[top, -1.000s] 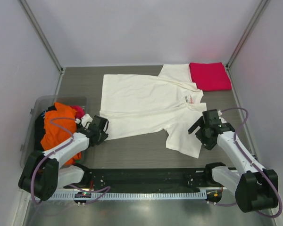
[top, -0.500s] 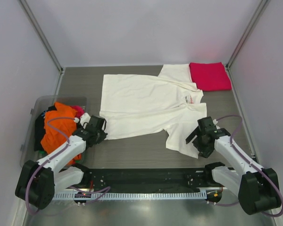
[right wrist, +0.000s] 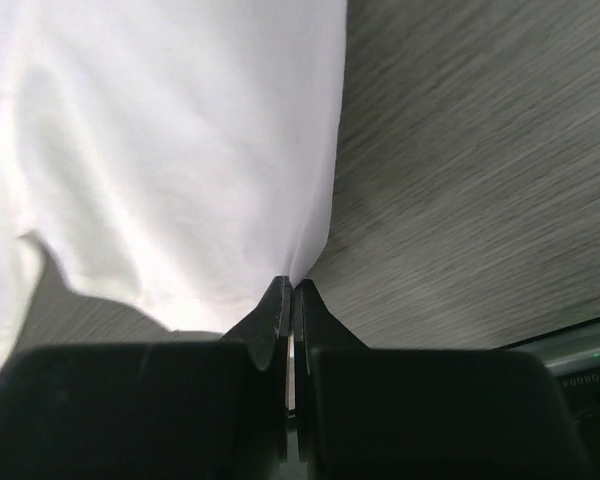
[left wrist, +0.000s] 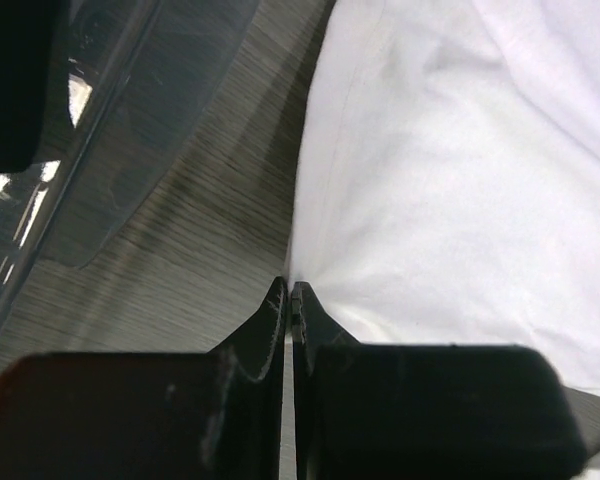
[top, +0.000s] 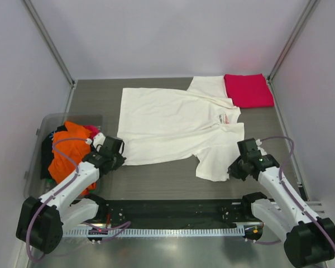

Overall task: Fold and stack the t-shirts
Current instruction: Fold the tshirt

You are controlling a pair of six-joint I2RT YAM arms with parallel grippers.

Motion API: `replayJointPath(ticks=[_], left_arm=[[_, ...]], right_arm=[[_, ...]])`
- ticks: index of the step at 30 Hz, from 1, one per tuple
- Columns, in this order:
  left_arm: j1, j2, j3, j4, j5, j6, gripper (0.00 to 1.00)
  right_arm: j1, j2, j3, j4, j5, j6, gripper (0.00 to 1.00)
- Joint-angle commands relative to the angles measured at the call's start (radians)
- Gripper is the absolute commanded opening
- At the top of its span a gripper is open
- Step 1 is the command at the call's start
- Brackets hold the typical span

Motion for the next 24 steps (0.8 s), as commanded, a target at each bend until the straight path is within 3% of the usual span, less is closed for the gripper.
replayJointPath(ticks=[1,8,24], left_arm=[[0.005,-0.052,0.069,-0.05,0.003,0.006,0.0],[0.005,-0.134,0.159,-0.167,0.046,-0.008,0.0],[0.005,-0.377,0.222,-0.487,0.059,0.015,0.0]], right_arm=[[0.004,-0.067,0.163,-0.093,0.053,0.003,0.01],[0.006,-0.101,0.448,-0.29,0.114,-0.036,0.01],[0.006,-0.262,0.651,-0.567,0.106,-0.049,0.01]])
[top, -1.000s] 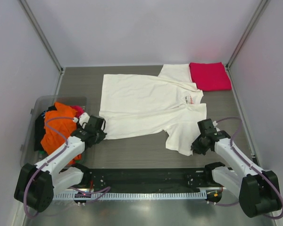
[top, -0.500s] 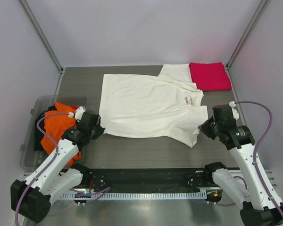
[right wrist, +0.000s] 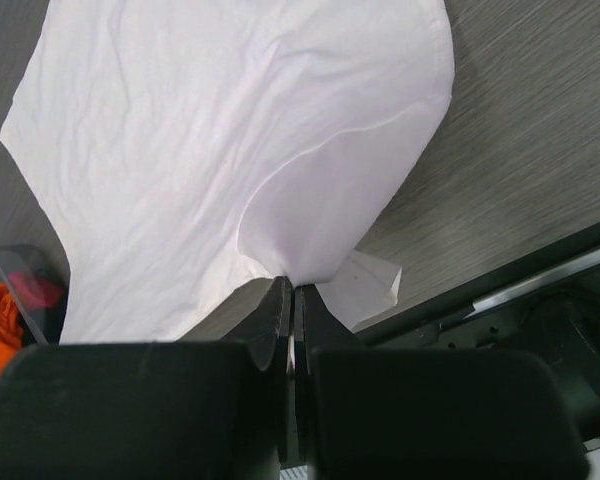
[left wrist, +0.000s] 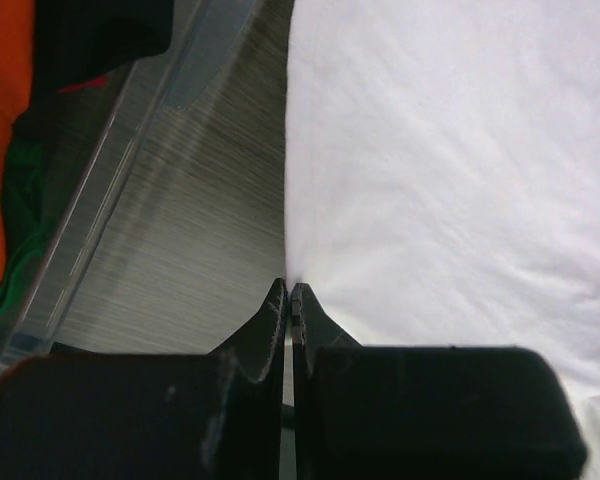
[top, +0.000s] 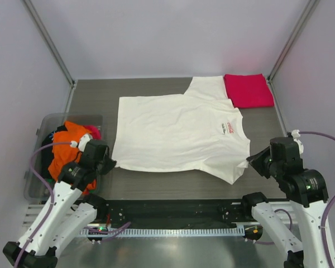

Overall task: Fold and stack the t-shirts
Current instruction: Fold the tshirt

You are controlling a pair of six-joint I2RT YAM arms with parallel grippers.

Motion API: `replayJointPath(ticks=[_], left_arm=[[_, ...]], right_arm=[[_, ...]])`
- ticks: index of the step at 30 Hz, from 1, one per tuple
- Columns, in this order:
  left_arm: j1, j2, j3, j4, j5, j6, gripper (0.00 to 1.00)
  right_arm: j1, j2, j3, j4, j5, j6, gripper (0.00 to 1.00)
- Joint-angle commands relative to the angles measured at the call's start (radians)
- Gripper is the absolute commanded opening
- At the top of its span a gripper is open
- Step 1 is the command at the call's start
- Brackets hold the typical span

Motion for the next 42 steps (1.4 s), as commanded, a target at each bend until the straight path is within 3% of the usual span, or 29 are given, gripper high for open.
replayJointPath(ticks=[1,6,11,21,30,42], left_arm=[[0.005,-0.044,0.035,-0.092,0.007,0.006,0.0],[0.005,-0.035,0.017,-0.076,0.039,-0.009,0.01],[0.005,0.029,-0.009,0.018,0.041,-0.014,0.0],[0.034,0.268,0.104,0.144,-0.036,0.069,0.01],[0.178,0.486,0.204,0.241,0.024,0.176,0.0],[0.241,0.704,0.311,0.302,0.061,0.205,0.0]], right_arm=[[0.002,-0.026,0.02,-0.077,-0.007,-0.017,0.01],[0.004,-0.036,-0.01,-0.045,-0.017,-0.006,0.01],[0.004,0.03,-0.008,0.131,-0.02,-0.015,0.01],[0.004,0.355,0.145,0.315,0.095,-0.191,0.01],[0.001,0.661,0.337,0.343,0.141,-0.354,0.01],[-0.007,0.978,0.559,0.384,0.18,-0.483,0.01]])
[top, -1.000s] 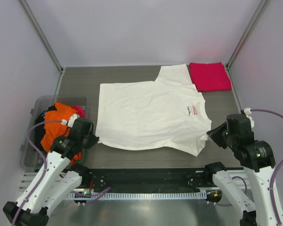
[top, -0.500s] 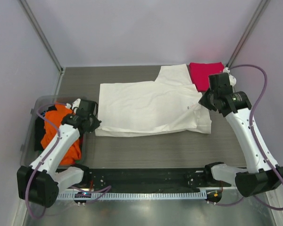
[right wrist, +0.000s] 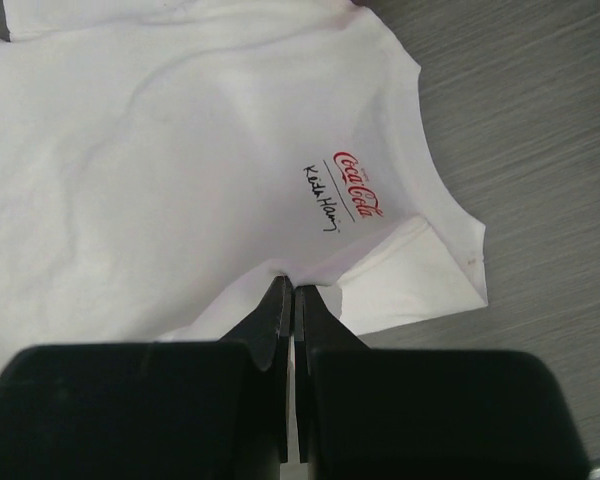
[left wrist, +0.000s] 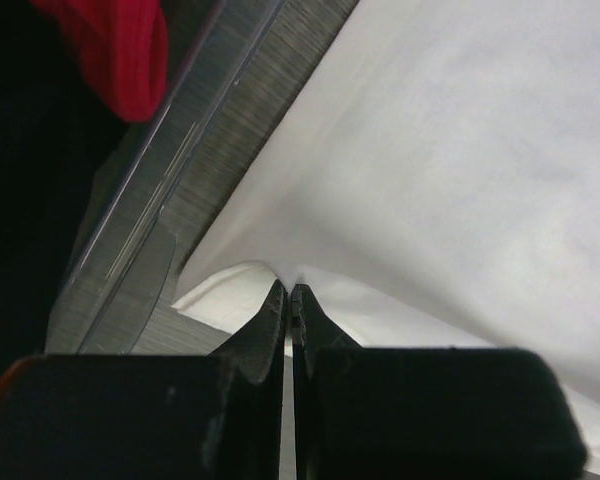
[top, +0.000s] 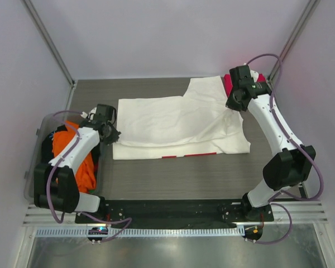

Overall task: Fold and stack the t-shirts
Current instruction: Fold the tshirt

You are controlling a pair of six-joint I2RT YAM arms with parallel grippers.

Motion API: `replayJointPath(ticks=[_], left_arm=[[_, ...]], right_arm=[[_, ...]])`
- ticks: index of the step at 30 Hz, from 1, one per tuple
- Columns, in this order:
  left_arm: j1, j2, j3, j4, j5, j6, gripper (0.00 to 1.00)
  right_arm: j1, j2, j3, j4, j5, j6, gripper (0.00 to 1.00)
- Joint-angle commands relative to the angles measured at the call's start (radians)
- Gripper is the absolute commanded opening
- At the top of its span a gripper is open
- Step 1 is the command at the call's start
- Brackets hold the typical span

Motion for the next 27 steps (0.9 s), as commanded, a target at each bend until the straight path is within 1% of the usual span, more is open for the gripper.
replayJointPath(ticks=[1,7,11,12,14,15,16,17,18,19,20,21,23,24,25,27], left_arm=[[0.02,0.031,0.048,0.046,0.005,0.024,0.0],[0.048,0.1,0.065,0.074,0.019,0.032,0.0],[0.062,0.19,0.111,0.071,0.046,0.041,0.0],[0.062,0.204,0.118,0.074,0.054,0.041,0.05],[0.072,0.238,0.17,0.066,0.077,0.05,0.13],[0.08,0.275,0.196,0.056,0.085,0.05,0.21],[0.088,0.29,0.224,0.047,0.095,0.055,0.27],[0.109,0.304,0.29,0.012,0.111,0.056,0.32],[0.117,0.324,0.325,-0.012,0.143,0.058,0.4],[0.118,0.324,0.359,-0.038,0.146,0.069,0.43],[0.118,0.312,0.394,-0.068,0.143,0.072,0.45],[0.118,0.294,0.393,-0.07,0.146,0.072,0.5],[0.119,0.22,0.36,-0.056,0.154,0.078,0.52],[0.118,0.199,0.344,-0.055,0.161,0.084,0.52],[0.118,0.157,0.326,-0.052,0.184,0.092,0.52],[0.117,0.116,0.26,-0.044,0.206,0.119,0.52]], right_arm=[[-0.009,0.041,0.097,0.047,0.042,-0.069,0.01],[-0.019,0.164,0.17,0.055,0.057,-0.099,0.01],[-0.024,0.255,0.226,0.059,0.05,-0.103,0.01],[-0.024,0.268,0.234,0.059,0.048,-0.103,0.05],[-0.029,0.322,0.266,0.063,0.06,-0.101,0.31],[-0.035,0.35,0.286,0.066,0.059,-0.099,0.51],[-0.041,0.376,0.344,0.066,0.053,-0.107,0.83],[-0.056,0.435,0.383,0.052,0.05,-0.109,0.92],[-0.062,0.457,0.432,0.021,0.054,-0.106,0.97],[-0.07,0.475,0.522,-0.058,0.059,-0.098,0.99],[-0.073,0.477,0.536,-0.074,0.064,-0.092,0.99],[-0.072,0.433,0.52,-0.077,0.065,-0.087,0.99],[-0.072,0.343,0.348,-0.008,0.035,-0.061,0.98],[-0.072,0.248,0.269,0.028,0.012,-0.052,0.98],[-0.072,0.206,0.108,0.105,-0.051,-0.043,0.97],[-0.072,0.135,-0.04,0.179,-0.132,-0.015,0.97]])
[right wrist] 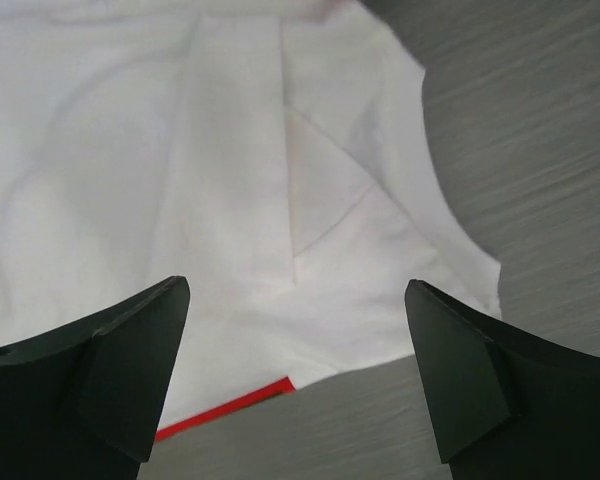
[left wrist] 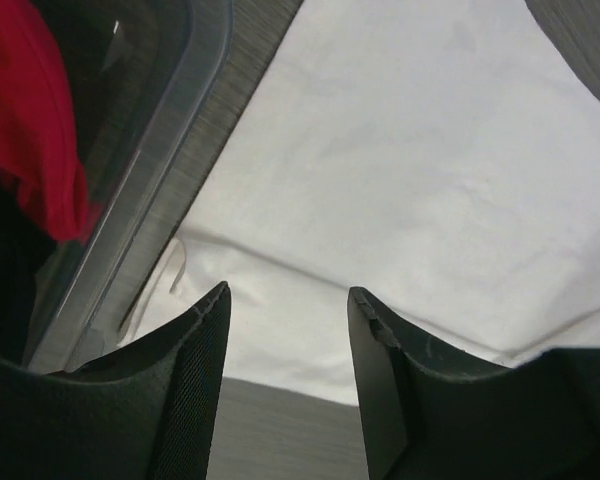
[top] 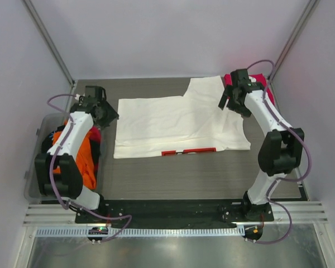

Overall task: Fold and stack the t-shirts
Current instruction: Fold the tshirt

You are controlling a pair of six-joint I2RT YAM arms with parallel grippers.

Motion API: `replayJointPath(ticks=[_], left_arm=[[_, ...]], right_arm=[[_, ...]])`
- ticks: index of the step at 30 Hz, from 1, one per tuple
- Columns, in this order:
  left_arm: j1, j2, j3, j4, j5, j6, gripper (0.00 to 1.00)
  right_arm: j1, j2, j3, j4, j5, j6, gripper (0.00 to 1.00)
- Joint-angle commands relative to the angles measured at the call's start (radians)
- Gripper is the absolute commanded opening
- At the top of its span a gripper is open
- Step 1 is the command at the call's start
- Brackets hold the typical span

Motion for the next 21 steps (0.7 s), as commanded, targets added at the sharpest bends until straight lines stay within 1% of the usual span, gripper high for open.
replayJointPath(ticks=[1,2,3,4,5,6,7,10,12,14,15,21], left_arm=[[-0.001,-0.129,-0.082,-0.025,0.097,0.059,0.52],[-0.001,-0.152,-0.133,-0.018,0.112,0.085,0.51],[-0.001,-0.174,-0.158,-0.015,0.127,0.104,0.51],[-0.001,-0.192,-0.179,-0.013,0.143,0.122,0.51],[-0.001,-0.239,-0.222,-0.016,0.164,0.139,0.51],[-0.001,-0.261,-0.237,-0.021,0.167,0.174,0.5],[-0.001,-0.286,-0.251,-0.031,0.169,0.19,0.51],[-0.001,-0.373,-0.284,-0.087,0.154,0.259,0.51],[0.0,-0.436,-0.299,-0.126,0.122,0.282,0.51],[-0.001,-0.471,-0.31,-0.159,0.1,0.305,0.51],[-0.001,-0.503,-0.314,-0.166,0.095,0.31,0.51],[0.0,-0.596,-0.394,-0.134,0.094,0.282,0.52]], right_arm=[[0.01,-0.196,-0.274,0.163,-0.204,0.056,0.95],[0.01,-0.21,-0.325,0.197,-0.25,0.062,0.94],[0.01,-0.222,-0.416,0.233,-0.284,0.073,0.92],[0.01,-0.231,-0.45,0.292,-0.341,0.078,0.88],[0.008,-0.229,-0.476,0.311,-0.375,0.084,0.85],[0.01,-0.225,-0.511,0.326,-0.386,0.093,0.8],[0.01,-0.221,-0.527,0.355,-0.392,0.096,0.79],[0.01,-0.181,-0.554,0.391,-0.409,0.105,0.73],[0.008,-0.149,-0.561,0.406,-0.412,0.107,0.68],[0.01,-0.115,-0.555,0.42,-0.4,0.104,0.65],[0.01,-0.106,-0.545,0.422,-0.394,0.105,0.61],[0.007,-0.043,-0.51,0.422,-0.354,0.102,0.53]])
